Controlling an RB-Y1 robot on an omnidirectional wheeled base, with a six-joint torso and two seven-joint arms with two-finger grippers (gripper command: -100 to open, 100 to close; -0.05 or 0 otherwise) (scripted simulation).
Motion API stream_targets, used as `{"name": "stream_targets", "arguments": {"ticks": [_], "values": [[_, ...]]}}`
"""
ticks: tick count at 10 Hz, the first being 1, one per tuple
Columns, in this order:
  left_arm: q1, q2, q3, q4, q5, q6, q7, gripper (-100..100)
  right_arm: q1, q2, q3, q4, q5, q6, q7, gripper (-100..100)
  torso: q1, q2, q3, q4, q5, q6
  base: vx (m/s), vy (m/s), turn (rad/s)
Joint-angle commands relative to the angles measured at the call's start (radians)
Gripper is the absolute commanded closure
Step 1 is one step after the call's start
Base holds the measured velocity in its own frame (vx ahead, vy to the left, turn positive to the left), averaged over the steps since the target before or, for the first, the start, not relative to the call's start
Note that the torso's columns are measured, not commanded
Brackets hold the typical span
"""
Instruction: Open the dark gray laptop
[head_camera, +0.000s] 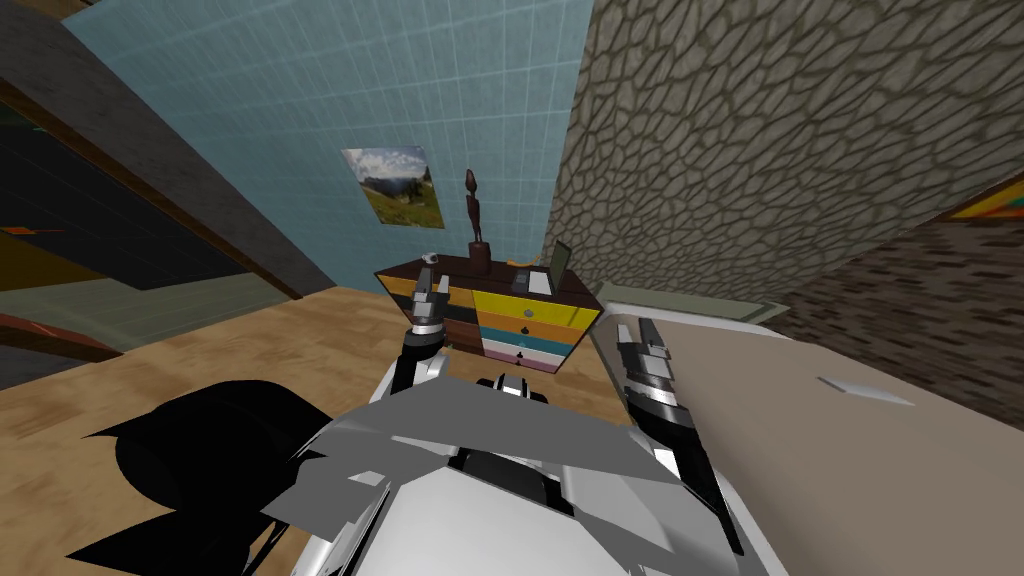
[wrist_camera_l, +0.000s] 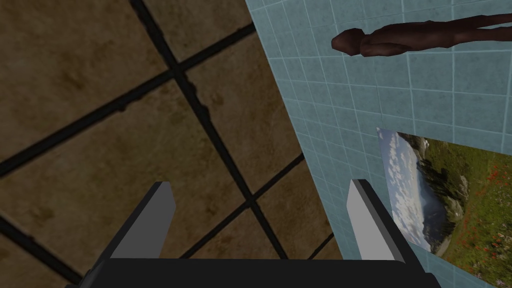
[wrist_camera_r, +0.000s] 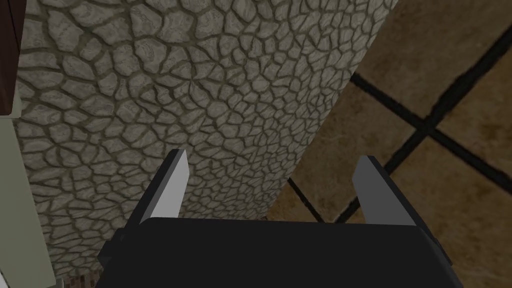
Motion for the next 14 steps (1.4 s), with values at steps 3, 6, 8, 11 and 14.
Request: {"name": "stream_targets", "arguments": {"ticks": [3,6,8,11,14], "values": [[0.000,0.000,0.000,0.000,0.000,0.000,0.000,0,0.099,-0.117,-0.141,0.001,0.060,0.078,0.052,-100,0.001,0.001,0.001,0.000,0.000,0.000,0.062,0.014,0.082],[0.000,0.000,0.000,0.000,0.000,0.000,0.000,0,0.155,-0.190,-0.233,0.012,0.097,0.122,0.086,-100,0.001,0.001,0.001,0.000,0.000,0.000,0.060,0.020,0.092],[0.000,0.000,0.000,0.000,0.000,0.000,0.000,0,0.188,-0.237,-0.290,0.019,0.120,0.149,0.106,-100,0.000,0.001,0.001,0.000,0.000,0.000,0.061,0.020,0.083],[0.000,0.000,0.000,0.000,0.000,0.000,0.000,0,0.230,-0.303,-0.367,0.029,0.153,0.184,0.135,-100,0.001,0.001,0.001,0.000,0.000,0.000,0.058,0.034,0.084],[0.000,0.000,0.000,0.000,0.000,0.000,0.000,0,0.265,-0.370,-0.439,0.038,0.184,0.213,0.163,-100,0.001,0.001,0.001,0.000,0.000,0.000,0.052,0.039,0.079]]}}
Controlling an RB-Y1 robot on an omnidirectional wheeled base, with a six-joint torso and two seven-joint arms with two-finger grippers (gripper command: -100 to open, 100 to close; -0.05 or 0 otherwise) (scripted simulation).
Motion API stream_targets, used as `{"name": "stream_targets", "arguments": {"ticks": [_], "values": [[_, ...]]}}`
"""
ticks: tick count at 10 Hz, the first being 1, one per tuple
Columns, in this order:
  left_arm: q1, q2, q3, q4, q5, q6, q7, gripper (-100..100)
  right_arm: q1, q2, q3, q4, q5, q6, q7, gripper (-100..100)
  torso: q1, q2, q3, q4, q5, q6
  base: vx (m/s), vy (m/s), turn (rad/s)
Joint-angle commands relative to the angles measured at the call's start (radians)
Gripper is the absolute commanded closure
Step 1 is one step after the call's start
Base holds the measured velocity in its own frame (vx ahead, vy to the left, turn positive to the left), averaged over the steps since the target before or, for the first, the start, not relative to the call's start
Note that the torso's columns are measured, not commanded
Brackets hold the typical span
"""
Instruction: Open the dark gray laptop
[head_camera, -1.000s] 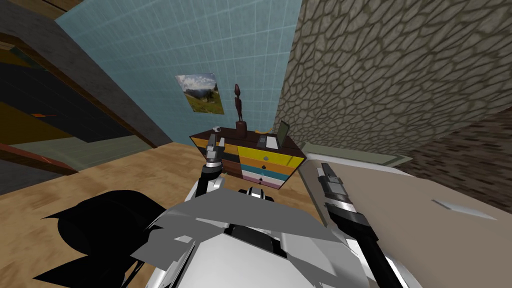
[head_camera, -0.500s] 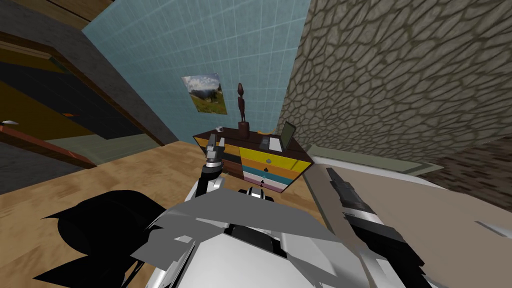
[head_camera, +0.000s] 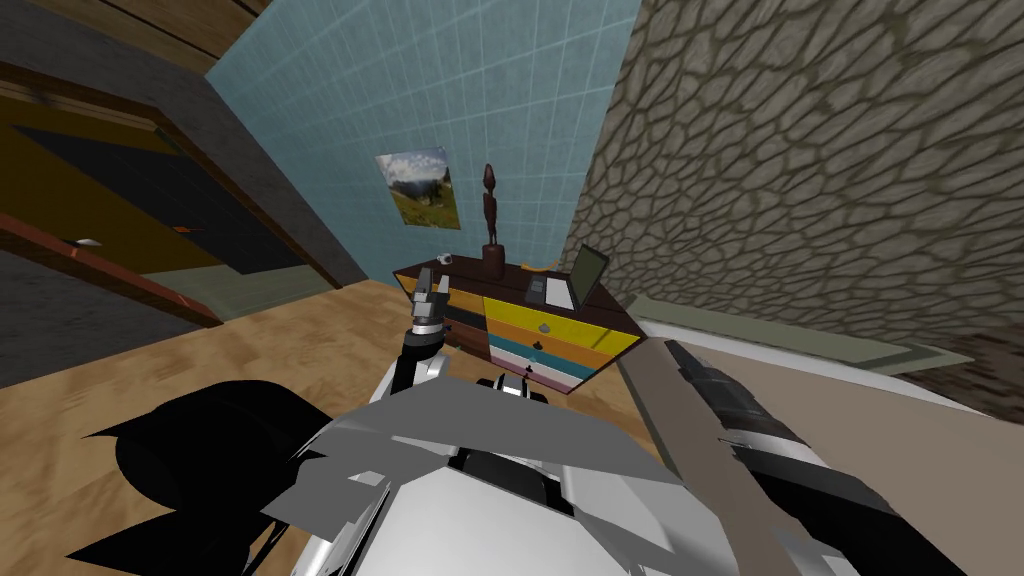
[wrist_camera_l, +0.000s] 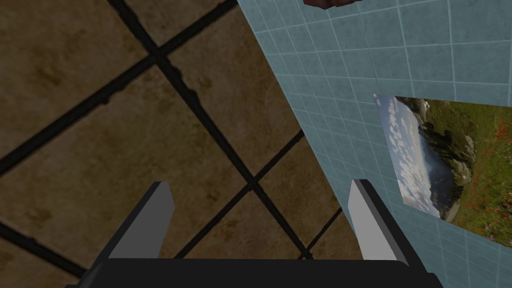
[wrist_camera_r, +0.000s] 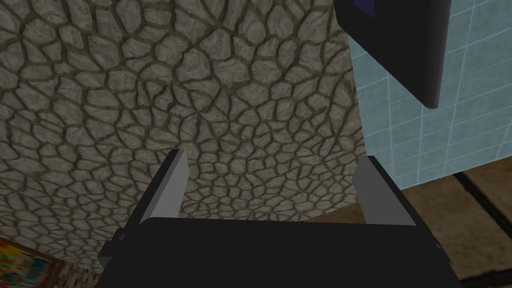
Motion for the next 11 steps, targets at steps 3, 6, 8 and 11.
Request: {"name": "stream_targets", "arguments": {"ticks": [3,6,8,11], "values": [[0.000,0.000,0.000,0.000,0.000,0.000,0.000,0,0.049,-0.113,-0.115,0.018,0.050,0.037,0.043,-100,0.001,-0.001,0.000,0.000,0.000,0.000,0.055,0.070,0.080],[0.000,0.000,0.000,0.000,0.000,0.000,0.000,0,0.076,-0.197,-0.190,0.026,0.087,0.061,0.073,-100,0.000,0.000,0.000,0.000,0.000,0.000,0.053,0.093,0.091],[0.000,0.000,0.000,0.000,0.000,0.000,0.000,0,0.093,-0.255,-0.242,0.031,0.113,0.077,0.094,-100,0.000,0.000,0.000,0.000,0.000,0.000,0.057,0.090,0.090],[0.000,0.000,0.000,0.000,0.000,0.000,0.000,0,0.115,-0.340,-0.317,0.039,0.153,0.098,0.123,-100,0.000,0.000,0.000,0.000,0.000,0.000,0.055,0.102,0.080]]}}
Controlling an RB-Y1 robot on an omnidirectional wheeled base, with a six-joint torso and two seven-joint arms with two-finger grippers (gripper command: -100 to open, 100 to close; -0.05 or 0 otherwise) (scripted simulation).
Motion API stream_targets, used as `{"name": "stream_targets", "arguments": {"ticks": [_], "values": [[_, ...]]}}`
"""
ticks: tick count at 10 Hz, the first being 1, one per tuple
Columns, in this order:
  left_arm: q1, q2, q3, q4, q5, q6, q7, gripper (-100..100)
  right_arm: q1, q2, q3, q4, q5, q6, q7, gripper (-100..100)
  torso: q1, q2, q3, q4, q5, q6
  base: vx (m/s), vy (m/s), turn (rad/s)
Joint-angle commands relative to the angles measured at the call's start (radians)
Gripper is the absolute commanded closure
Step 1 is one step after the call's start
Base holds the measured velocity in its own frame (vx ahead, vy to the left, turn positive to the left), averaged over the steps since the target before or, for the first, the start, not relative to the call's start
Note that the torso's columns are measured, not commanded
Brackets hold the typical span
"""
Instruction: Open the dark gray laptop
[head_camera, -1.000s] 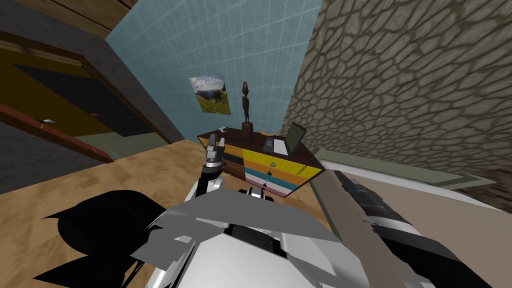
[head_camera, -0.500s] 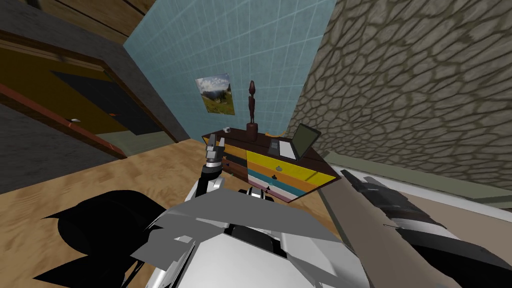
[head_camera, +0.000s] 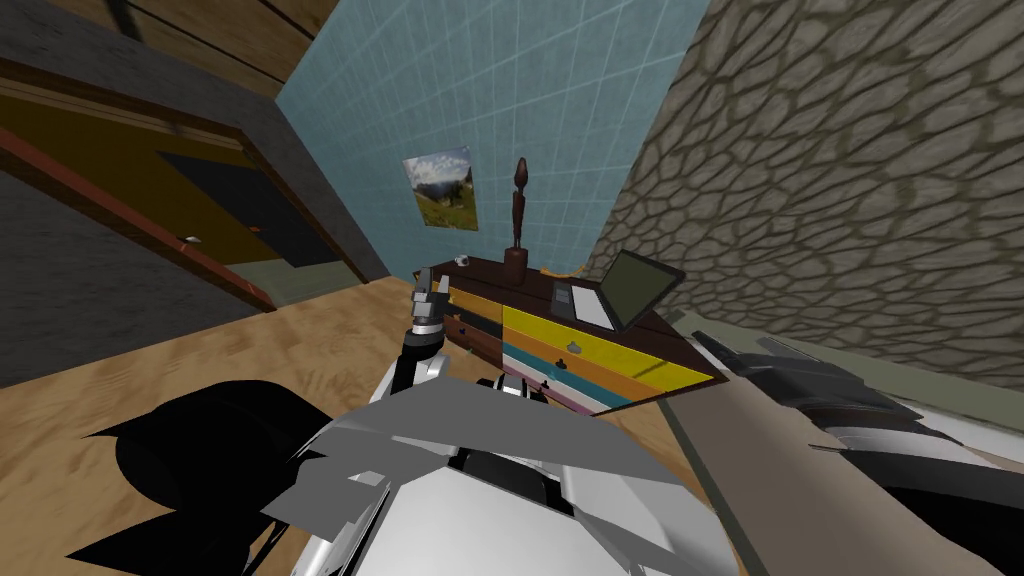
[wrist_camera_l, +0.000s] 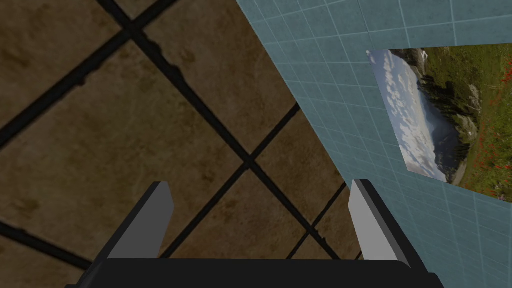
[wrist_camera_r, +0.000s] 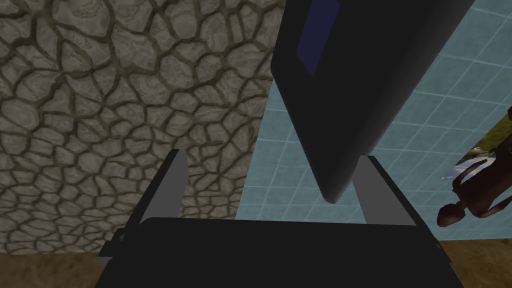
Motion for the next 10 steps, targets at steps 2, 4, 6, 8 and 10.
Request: {"name": "stream_targets", "arguments": {"ticks": [2,4,6,8,10], "values": [[0.000,0.000,0.000,0.000,0.000,0.000,0.000,0,0.019,-0.093,-0.081,0.010,0.047,0.027,0.036,-100,-0.001,0.000,0.000,0.000,0.000,0.000,0.051,0.102,0.072],[0.000,0.000,0.000,0.000,0.000,0.000,0.000,0,0.029,-0.130,-0.118,0.013,0.067,0.037,0.051,-100,-0.001,0.000,0.000,0.000,0.000,0.000,0.052,0.097,0.057],[0.000,0.000,0.000,0.000,0.000,0.000,0.000,0,0.041,-0.169,-0.163,0.017,0.091,0.048,0.069,-100,0.000,0.000,0.000,0.000,0.000,0.000,0.044,0.096,0.078],[0.000,0.000,0.000,0.000,0.000,0.000,0.000,0,0.064,-0.187,-0.188,0.005,0.071,0.062,0.045,-100,-0.004,0.002,0.001,0.000,-0.001,0.001,0.054,0.027,-0.010],[0.000,0.000,0.000,0.000,0.000,0.000,0.000,0,0.059,-0.177,-0.182,0.010,0.074,0.053,0.050,100,-0.003,-0.001,-0.001,0.000,-0.001,0.000,0.032,0.005,-0.003]]}}
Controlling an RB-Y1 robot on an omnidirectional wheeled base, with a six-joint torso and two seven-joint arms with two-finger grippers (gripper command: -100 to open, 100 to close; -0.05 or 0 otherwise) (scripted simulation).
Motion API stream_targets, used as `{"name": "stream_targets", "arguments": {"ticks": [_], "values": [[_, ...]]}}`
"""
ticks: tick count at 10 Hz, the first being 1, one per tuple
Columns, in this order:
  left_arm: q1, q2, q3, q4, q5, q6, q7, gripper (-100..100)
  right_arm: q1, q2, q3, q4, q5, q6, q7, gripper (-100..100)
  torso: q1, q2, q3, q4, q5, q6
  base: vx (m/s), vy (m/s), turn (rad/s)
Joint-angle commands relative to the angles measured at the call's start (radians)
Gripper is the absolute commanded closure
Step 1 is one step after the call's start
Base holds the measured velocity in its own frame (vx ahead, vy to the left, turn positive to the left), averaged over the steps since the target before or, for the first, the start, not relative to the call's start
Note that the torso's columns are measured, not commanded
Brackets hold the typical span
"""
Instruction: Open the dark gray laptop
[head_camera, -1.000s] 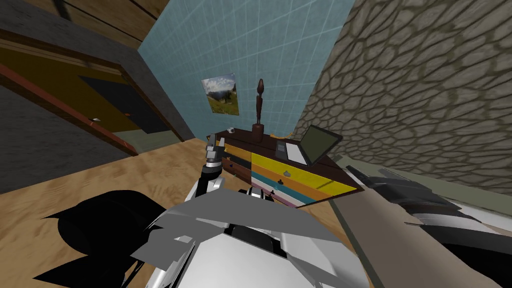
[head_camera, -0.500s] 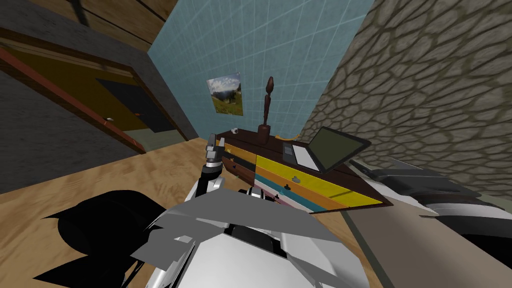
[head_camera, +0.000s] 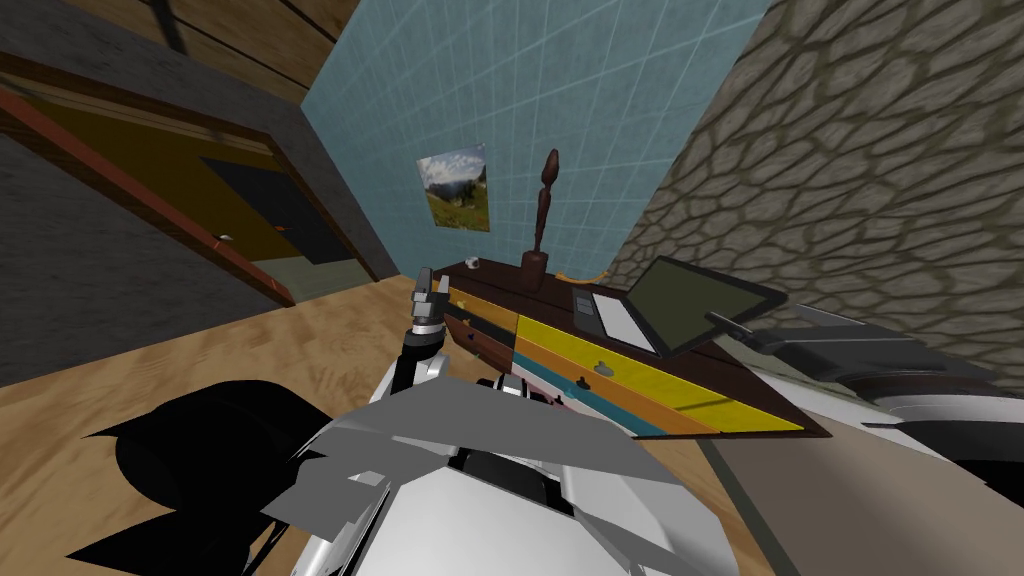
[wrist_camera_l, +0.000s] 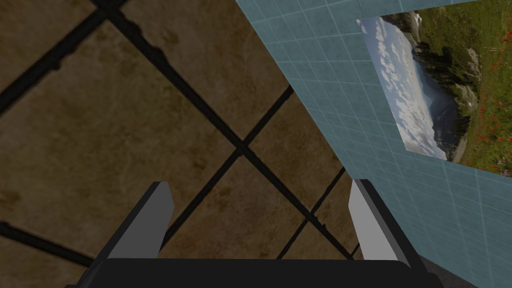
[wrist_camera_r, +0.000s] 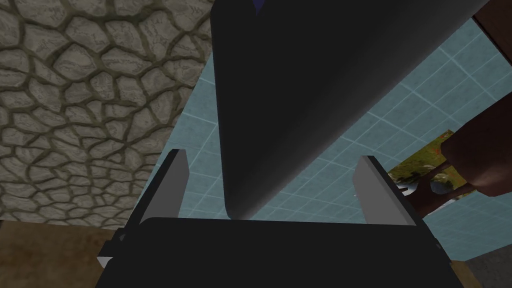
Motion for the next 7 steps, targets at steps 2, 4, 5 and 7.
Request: {"name": "stream_targets", "arguments": {"ticks": [2,4,5,7], "values": [[0.000,0.000,0.000,0.000,0.000,0.000,0.000,0,-0.085,-0.035,0.080,0.074,0.017,-0.048,0.037,100,0.006,0.005,0.005,-0.001,-0.001,-0.002,-0.086,0.085,-0.033],[0.000,0.000,0.000,0.000,0.000,0.000,0.000,0,-0.149,-0.035,0.125,0.142,0.017,-0.048,0.037,100,0.002,0.000,0.002,-0.001,-0.001,0.001,-0.016,0.038,0.012],[0.000,0.000,0.000,0.000,0.000,0.000,0.000,0,-0.166,-0.035,0.125,0.146,0.017,-0.048,0.037,100,-0.003,-0.002,-0.001,-0.001,-0.002,0.001,0.004,0.008,-0.012],[0.000,0.000,0.000,0.000,0.000,0.000,0.000,0,-0.240,-0.070,0.196,0.222,0.035,-0.095,0.073,100,0.001,-0.001,0.000,-0.003,-0.003,-0.001,-0.062,0.070,-0.027]]}}
